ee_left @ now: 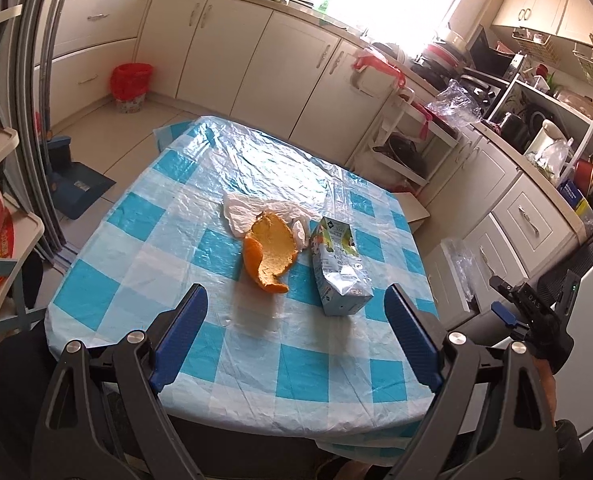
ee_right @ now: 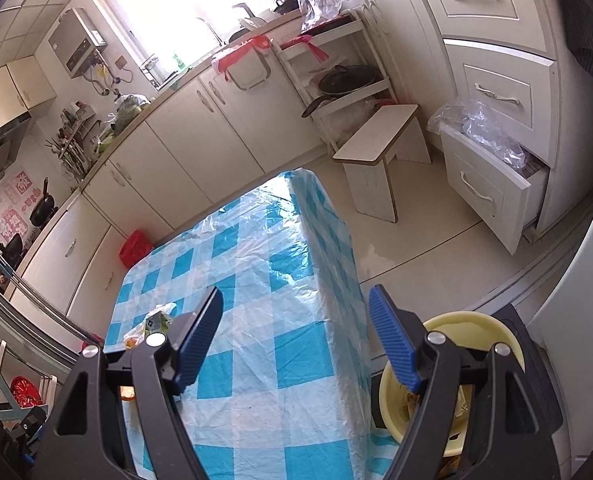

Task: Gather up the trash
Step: 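Move both open tools back over the table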

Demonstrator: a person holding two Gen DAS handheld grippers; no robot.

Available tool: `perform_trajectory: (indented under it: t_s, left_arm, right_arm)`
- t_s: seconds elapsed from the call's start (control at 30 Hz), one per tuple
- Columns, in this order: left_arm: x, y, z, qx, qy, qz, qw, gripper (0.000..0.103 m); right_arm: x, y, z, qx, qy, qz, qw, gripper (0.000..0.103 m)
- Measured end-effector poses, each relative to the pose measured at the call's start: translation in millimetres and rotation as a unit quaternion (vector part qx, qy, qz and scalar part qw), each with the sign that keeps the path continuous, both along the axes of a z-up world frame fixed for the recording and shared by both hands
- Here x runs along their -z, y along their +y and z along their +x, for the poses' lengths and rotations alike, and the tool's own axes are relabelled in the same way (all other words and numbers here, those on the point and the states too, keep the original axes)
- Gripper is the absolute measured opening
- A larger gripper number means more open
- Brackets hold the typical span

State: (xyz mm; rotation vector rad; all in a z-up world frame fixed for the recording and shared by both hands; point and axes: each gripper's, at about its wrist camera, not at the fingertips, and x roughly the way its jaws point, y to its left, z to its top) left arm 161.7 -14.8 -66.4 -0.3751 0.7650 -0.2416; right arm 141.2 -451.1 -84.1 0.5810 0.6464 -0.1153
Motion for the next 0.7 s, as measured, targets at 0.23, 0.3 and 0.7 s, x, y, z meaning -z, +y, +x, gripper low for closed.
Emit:
perform_trajectory:
  t_s: [0.23,0.3,0.7]
  left_arm:
    - [2,4,1,-0.011,0.0,0.0,0.9999,0.086]
    - [3,4,2,-0.014,0.001,0.001,0.9999,0.086]
    - [9,23,7,-0.042,0.003,0.003,0.9991,0.086]
  right_arm:
    - [0,2,2,-0.008,-0.001,0.003,1.0,0.073]
    - [1,3,2,-0.01,-0.001,0.003,1.0,0.073]
    - [-2,13,0,-0.026,-0.009,-0.005,1.0,0.075]
